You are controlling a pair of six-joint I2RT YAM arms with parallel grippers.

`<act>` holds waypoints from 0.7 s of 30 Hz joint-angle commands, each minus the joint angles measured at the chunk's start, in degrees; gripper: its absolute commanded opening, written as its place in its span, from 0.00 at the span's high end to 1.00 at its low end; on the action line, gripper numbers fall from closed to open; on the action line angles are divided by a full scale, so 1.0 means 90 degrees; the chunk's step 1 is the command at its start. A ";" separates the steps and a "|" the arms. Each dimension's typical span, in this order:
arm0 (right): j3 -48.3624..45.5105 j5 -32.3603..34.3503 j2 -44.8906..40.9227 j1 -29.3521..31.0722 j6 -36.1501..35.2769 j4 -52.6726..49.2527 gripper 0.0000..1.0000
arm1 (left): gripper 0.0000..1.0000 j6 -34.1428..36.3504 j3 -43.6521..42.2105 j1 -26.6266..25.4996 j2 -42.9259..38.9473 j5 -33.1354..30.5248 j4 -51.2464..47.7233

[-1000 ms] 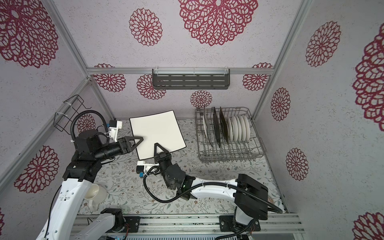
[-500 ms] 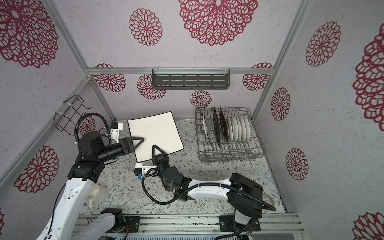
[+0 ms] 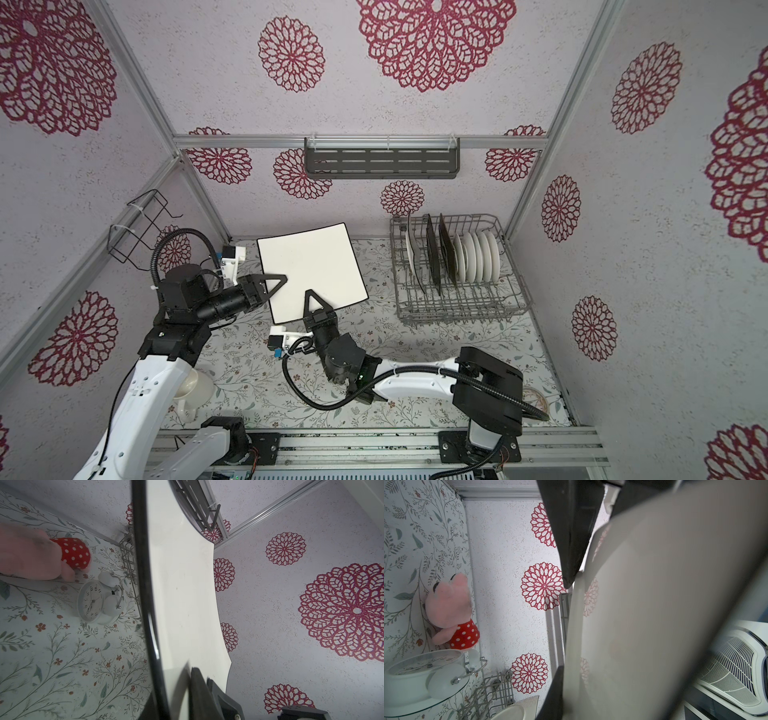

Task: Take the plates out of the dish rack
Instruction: 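Grasp the cream plate's edge with the left gripper while the right holds it, then open the right gripper off the cream plate while the left gripper holds it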

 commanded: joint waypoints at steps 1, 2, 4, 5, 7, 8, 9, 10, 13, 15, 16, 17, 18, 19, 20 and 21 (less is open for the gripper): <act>0.0469 0.0007 -0.0269 0.0080 -0.0308 0.1165 1.00 | 0.93 0.0342 -0.0044 0.0005 0.0095 0.0142 0.0390; 0.0453 0.0027 -0.0271 0.0065 -0.0308 0.1165 1.00 | 0.95 0.0353 -0.0028 0.0005 0.0120 0.0145 0.0380; 0.0434 0.0074 -0.0270 0.0088 -0.0308 0.1167 0.99 | 0.99 0.0364 -0.0028 0.0004 0.0150 0.0125 0.0383; 0.0424 0.0102 -0.0270 0.0087 -0.0308 0.1148 0.96 | 1.00 0.0369 -0.0030 0.0007 0.0151 0.0101 0.0381; 0.0404 0.0155 -0.0279 0.0094 -0.0300 0.1096 0.89 | 1.00 0.0386 -0.0027 0.0011 0.0153 0.0054 0.0381; 0.0397 0.0206 -0.0289 0.0089 -0.0280 0.0997 0.86 | 1.00 0.0394 -0.0036 0.0014 0.0156 0.0024 0.0385; 0.0391 0.0240 -0.0312 0.0097 -0.0236 0.0938 0.84 | 1.00 0.0391 -0.0055 0.0014 0.0155 0.0003 0.0392; 0.0375 0.0268 -0.0335 0.0100 -0.0194 0.0874 0.82 | 1.00 0.0385 -0.0067 0.0012 0.0157 -0.0025 0.0421; 0.0313 0.0369 -0.0438 0.0118 -0.0035 0.0605 0.73 | 1.00 0.0408 -0.0087 0.0014 0.0151 -0.0107 0.0403; 0.0254 0.0424 -0.0554 0.0125 0.0200 0.0301 0.68 | 1.00 0.0413 -0.0076 0.0012 0.0148 -0.0114 0.0384; 0.0216 0.0446 -0.0639 0.0120 0.0401 0.0082 0.66 | 1.00 0.0406 -0.0077 0.0015 0.0146 -0.0116 0.0402; 0.0166 0.0459 -0.0742 0.0116 0.0631 -0.0196 0.64 | 1.00 0.0389 -0.0083 0.0009 0.0150 -0.0116 0.0443; 0.0131 0.0473 -0.0830 0.0119 0.0833 -0.0459 0.63 | 1.00 0.0368 -0.0093 0.0013 0.0146 -0.0109 0.0480; 0.0104 0.0483 -0.0907 0.0119 0.1069 -0.0718 0.61 | 1.00 0.0338 -0.0113 0.0014 0.0151 -0.0078 0.0538; 0.0087 0.0511 -0.0983 0.0119 0.1279 -0.0918 0.59 | 1.00 0.0304 -0.0138 0.0009 0.0151 -0.0056 0.0591; 0.0068 0.0534 -0.1034 0.0114 0.1400 -0.1043 0.58 | 1.00 0.0271 -0.0151 0.0014 0.0146 -0.0043 0.0630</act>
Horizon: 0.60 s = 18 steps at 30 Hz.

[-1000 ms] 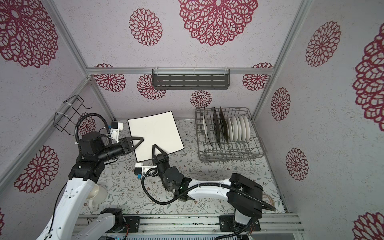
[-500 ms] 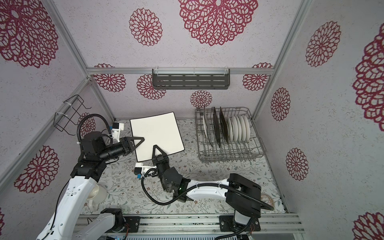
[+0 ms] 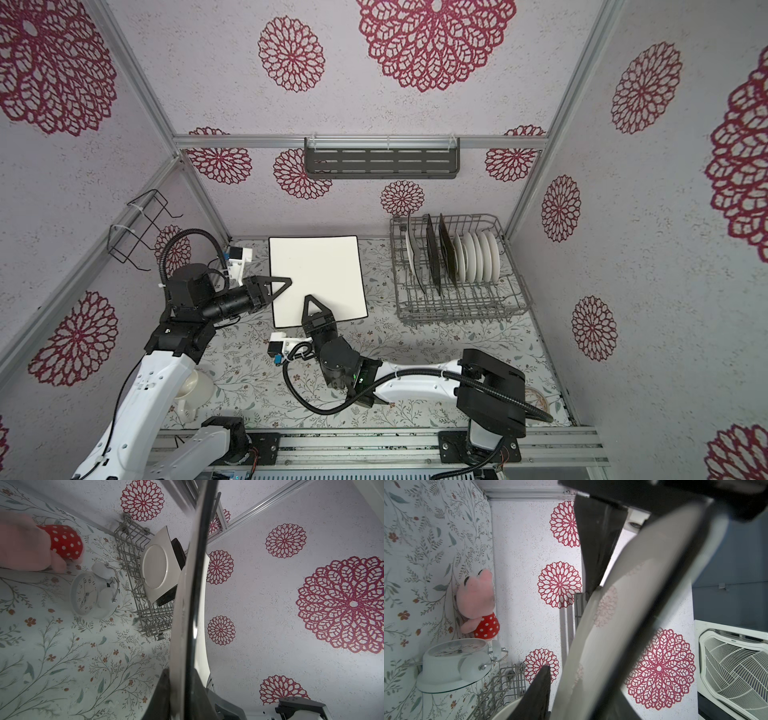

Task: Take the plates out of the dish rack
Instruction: 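Open the right gripper off the cream plate while the left gripper holds it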

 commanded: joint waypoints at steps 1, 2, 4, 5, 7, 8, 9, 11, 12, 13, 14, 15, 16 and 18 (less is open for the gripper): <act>0.0099 0.0348 -0.0868 0.0007 0.0787 0.0017 0.57 | 1.00 0.0199 -0.0039 0.0048 -0.0022 -0.0164 0.0580; 0.0075 0.0386 -0.0907 0.0007 0.0888 -0.0104 0.55 | 1.00 0.0178 -0.0051 0.0048 -0.0041 -0.0157 0.0603; 0.0056 0.0446 -0.0978 0.0020 0.1055 -0.0307 0.52 | 1.00 0.0176 -0.0059 0.0048 -0.0073 -0.0165 0.0612; 0.0044 0.0471 -0.1026 0.0050 0.1152 -0.0441 0.39 | 1.00 0.0172 -0.0062 0.0045 -0.0086 -0.0168 0.0600; 0.0053 0.0513 -0.1171 0.0126 0.1474 -0.0869 0.21 | 1.00 0.0201 -0.0081 0.0046 -0.0104 -0.0169 0.0603; 0.0100 0.0525 -0.1285 0.0173 0.1786 -0.1265 0.15 | 1.00 0.0206 -0.0104 0.0047 -0.0099 -0.0169 0.0609; 0.0182 0.0517 -0.1418 0.0217 0.2205 -0.1827 0.11 | 1.00 0.0206 -0.0131 0.0047 -0.0105 -0.0167 0.0631; 0.0586 0.0290 -0.1818 0.0280 0.3526 -0.3464 0.01 | 1.00 0.0190 -0.0185 0.0045 -0.0106 -0.0141 0.0696; 0.0730 0.0076 -0.1952 0.0280 0.4315 -0.4277 0.01 | 1.00 0.0185 -0.0212 0.0044 -0.0107 -0.0131 0.0714; 0.0885 -0.0239 -0.2182 0.0280 0.5037 -0.5027 0.01 | 1.00 0.0177 -0.0249 0.0048 -0.0125 -0.0121 0.0749; 0.0959 -0.0531 -0.2398 0.0265 0.5642 -0.5445 0.01 | 1.00 0.0167 -0.0276 0.0043 -0.0135 -0.0113 0.0779; 0.0951 -0.0677 -0.2612 0.0254 0.6032 -0.5645 0.01 | 1.00 0.0148 -0.0303 0.0043 -0.0146 -0.0113 0.0796; 0.0910 -0.0693 -0.2836 0.0210 0.6519 -0.5738 0.01 | 1.00 0.0107 -0.0339 0.0046 -0.0175 -0.0095 0.0839; 0.1063 -0.0642 -0.3129 -0.0012 0.7585 -0.6317 0.01 | 1.00 -0.0023 -0.0422 0.0038 -0.0228 -0.0039 0.0933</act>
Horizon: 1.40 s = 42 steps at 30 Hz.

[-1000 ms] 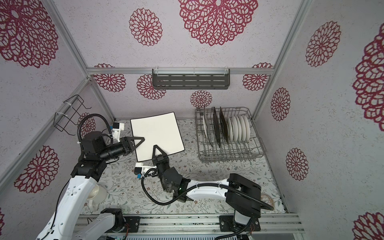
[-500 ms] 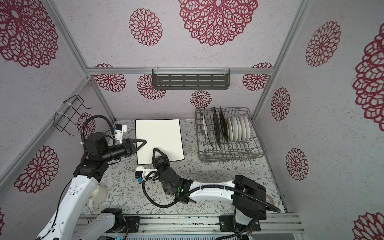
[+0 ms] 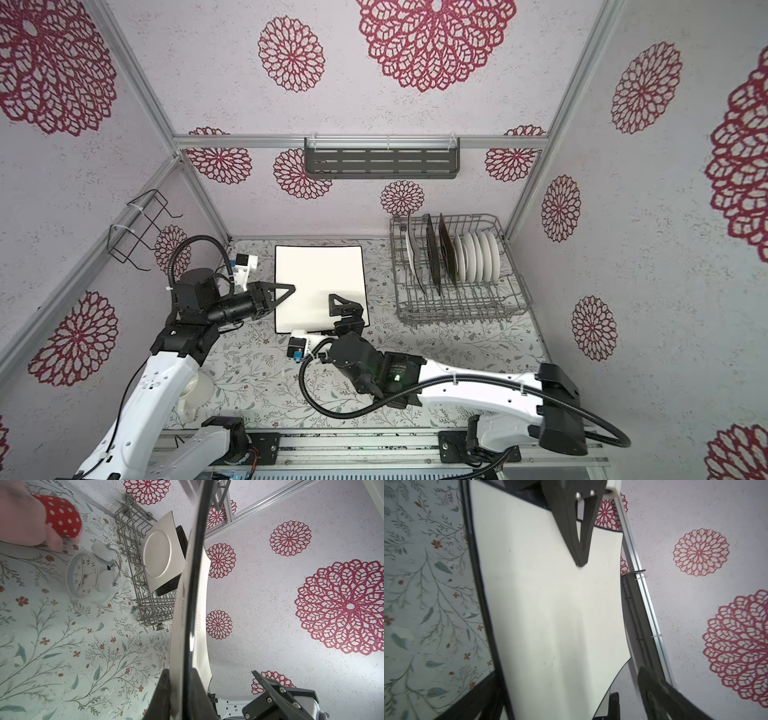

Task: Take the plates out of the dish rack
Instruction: 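Open the right gripper off the cream plate while the left gripper holds it, then lower the cream plate to the table with left gripper while right reaches rack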

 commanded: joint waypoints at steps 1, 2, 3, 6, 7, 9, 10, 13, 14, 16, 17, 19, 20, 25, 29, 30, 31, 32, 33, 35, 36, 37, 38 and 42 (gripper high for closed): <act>0.0700 0.0026 -0.0990 -0.0290 0.2928 -0.1119 0.01 | 1.00 0.0172 -0.0103 0.0054 -0.0204 -0.0169 0.0817; 0.0733 0.0114 -0.1148 -0.0418 0.3377 -0.1356 0.01 | 1.00 0.0128 -0.0146 0.0037 -0.0240 -0.0174 0.0827; 0.0747 0.0139 -0.1295 -0.0522 0.3749 -0.1568 0.01 | 1.00 0.0094 -0.0188 -0.0014 -0.0286 -0.0205 0.0840; 0.0777 0.0031 -0.1781 -0.1481 0.5358 -0.2408 0.01 | 1.00 -0.0022 -0.0365 -0.0313 -0.0401 -0.0357 0.0997; 0.0682 -0.0262 -0.2005 -0.1850 0.5830 -0.2611 0.01 | 1.00 -0.0030 -0.0404 -0.0457 -0.0438 -0.0472 0.0983; 0.0365 -0.0684 -0.2486 -0.2377 0.6481 -0.2667 0.01 | 1.00 -0.0123 -0.0515 -0.0665 -0.0516 -0.0643 0.1061; 0.0196 -0.0845 -0.2720 -0.2625 0.6746 -0.2677 0.01 | 1.00 -0.0197 -0.0577 -0.0812 -0.0560 -0.0721 0.1138; 0.0040 -0.1243 -0.3151 -0.3239 0.7278 -0.2949 0.02 | 1.00 -0.0371 -0.0735 -0.1173 -0.0636 -0.0944 0.1265; 0.0070 -0.1347 -0.3198 -0.3427 0.7399 -0.3116 0.02 | 1.00 -0.0401 -0.0787 -0.1321 -0.0656 -0.1039 0.1283; 0.0181 -0.1570 -0.3194 -0.3757 0.7608 -0.3478 0.02 | 1.00 -0.0501 -0.0899 -0.1622 -0.0691 -0.1215 0.1375; 0.0235 -0.1702 -0.3154 -0.3936 0.7691 -0.3642 0.01 | 1.00 -0.0563 -0.0967 -0.1784 -0.0696 -0.1302 0.1450; 0.0279 -0.2020 -0.3054 -0.4275 0.7831 -0.3848 0.02 | 1.00 -0.0691 -0.1119 -0.2128 -0.0713 -0.1517 0.1587; 0.0256 -0.2220 -0.3003 -0.4467 0.7894 -0.3892 0.02 | 1.00 -0.0758 -0.1215 -0.2288 -0.0715 -0.1622 0.1685; -0.0045 -0.3468 -0.2770 -0.5545 0.8020 -0.3677 0.02 | 1.00 -0.1121 -0.1652 -0.3067 -0.0763 -0.2178 0.2125; -0.0362 -0.4763 -0.2592 -0.6479 0.8053 -0.3291 0.02 | 1.00 -0.1246 -0.1909 -0.3665 -0.0757 -0.2578 0.2320; -0.0477 -0.5035 -0.2560 -0.6668 0.8061 -0.3154 0.02 | 1.00 -0.1312 -0.1981 -0.3791 -0.0747 -0.2673 0.2403; -0.0555 -0.5267 -0.2518 -0.6853 0.8058 -0.3044 0.02 | 1.00 -0.1397 -0.2082 -0.3922 -0.0730 -0.2762 0.2512; -0.0608 -0.5425 -0.2467 -0.6991 0.8049 -0.2963 0.02 | 1.00 -0.1486 -0.2171 -0.4026 -0.0704 -0.2827 0.2637; -0.0661 -0.5592 -0.2402 -0.7140 0.8018 -0.2902 0.02 | 1.00 -0.1567 -0.2256 -0.4152 -0.0656 -0.2903 0.2776; -0.0728 -0.5866 -0.2282 -0.7402 0.7976 -0.2787 0.02 | 1.00 -0.1691 -0.2384 -0.4425 -0.0541 -0.3103 0.2960; -0.0768 -0.5985 -0.2229 -0.7513 0.7948 -0.2707 0.03 | 1.00 -0.1734 -0.2426 -0.4570 -0.0476 -0.3221 0.3049; -0.0792 -0.6063 -0.2185 -0.7582 0.7918 -0.2656 0.03 | 1.00 -0.1789 -0.2467 -0.4714 -0.0403 -0.3346 0.3144; -0.0811 -0.6121 -0.2166 -0.7625 0.7841 -0.2576 0.02 | 1.00 -0.1842 -0.2489 -0.4825 -0.0342 -0.3443 0.3245; -0.0696 -0.5214 -0.2071 -0.7641 0.7833 -0.2772 0.01 | 1.00 -0.2056 -0.2607 -0.5201 -0.0080 -0.3820 0.3564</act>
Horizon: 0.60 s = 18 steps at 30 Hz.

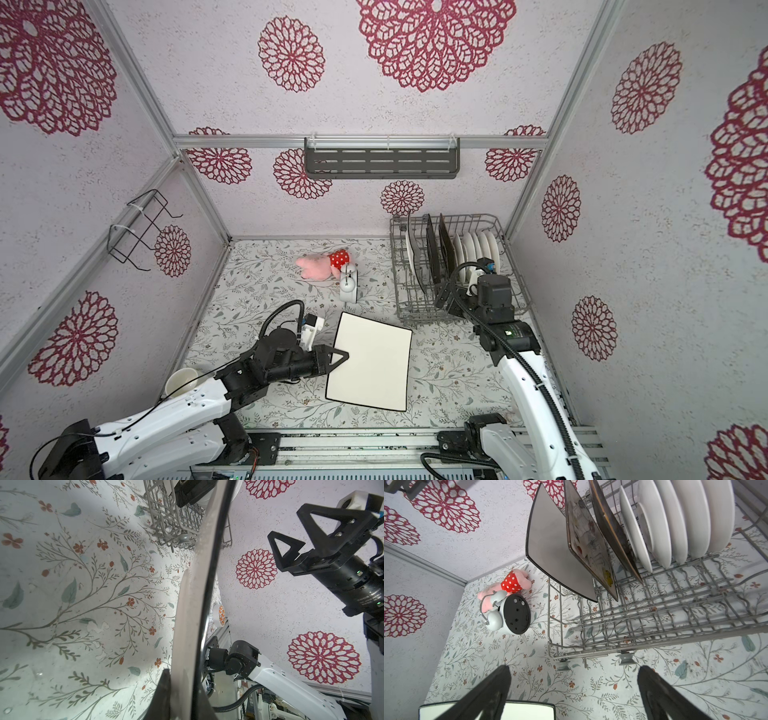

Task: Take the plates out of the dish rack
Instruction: 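Lower the cream plate to the table with left gripper while right reaches rack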

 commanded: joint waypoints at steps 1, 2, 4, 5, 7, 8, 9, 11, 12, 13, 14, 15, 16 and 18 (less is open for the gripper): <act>0.0300 0.0534 0.0095 -0.0037 -0.0135 -0.0049 0.01 | 1.00 -0.0448 0.0120 -0.0276 0.0017 -0.0449 0.1577; 0.0374 0.0544 0.0154 -0.0042 -0.0280 -0.0165 0.01 | 1.00 -0.0493 0.0091 -0.0348 0.0065 -0.0547 0.1628; 0.0403 0.0425 0.0176 -0.0071 -0.0489 -0.0193 0.01 | 1.00 -0.0639 0.0012 -0.0499 0.0211 -0.0762 0.1809; 0.0342 0.0271 0.0136 -0.0085 -0.0552 -0.0078 0.01 | 1.00 -0.0714 -0.0030 -0.0566 0.0280 -0.0860 0.1922; 0.0159 -0.0087 0.0037 -0.0138 -0.0591 0.0263 0.01 | 1.00 -0.0874 -0.0086 -0.0694 0.0501 -0.1056 0.2217; 0.0103 -0.0164 0.0044 -0.0163 -0.0575 0.0373 0.01 | 1.00 -0.0926 -0.0086 -0.0738 0.0614 -0.1109 0.2346; 0.0071 -0.0233 0.0071 -0.0192 -0.0546 0.0453 0.01 | 1.00 -0.0965 -0.0073 -0.0805 0.0753 -0.1155 0.2473; 0.0026 -0.0445 0.0188 -0.0249 -0.0533 0.0640 0.01 | 1.00 -0.0991 -0.0023 -0.0930 0.1018 -0.1223 0.2672; -0.0010 -0.0598 0.0255 -0.0281 -0.0514 0.0757 0.01 | 1.00 -0.1008 0.0008 -0.0983 0.1159 -0.1256 0.2741; -0.0031 -0.0770 0.0325 -0.0331 -0.0486 0.0878 0.01 | 1.00 -0.1027 0.0054 -0.1032 0.1305 -0.1266 0.2810; -0.0043 -0.0883 0.0385 -0.0370 -0.0466 0.0969 0.01 | 1.00 -0.1043 0.0086 -0.1075 0.1429 -0.1271 0.2896; -0.0043 -0.1026 0.0458 -0.0411 -0.0441 0.1041 0.01 | 1.00 -0.1075 0.0114 -0.1112 0.1564 -0.1271 0.2992; -0.0034 -0.1134 0.0517 -0.0455 -0.0430 0.1110 0.01 | 1.00 -0.1110 0.0144 -0.1151 0.1701 -0.1285 0.3080; -0.0028 -0.1300 0.0591 -0.0519 -0.0430 0.1213 0.01 | 1.00 -0.1175 0.0202 -0.1224 0.1927 -0.1337 0.3226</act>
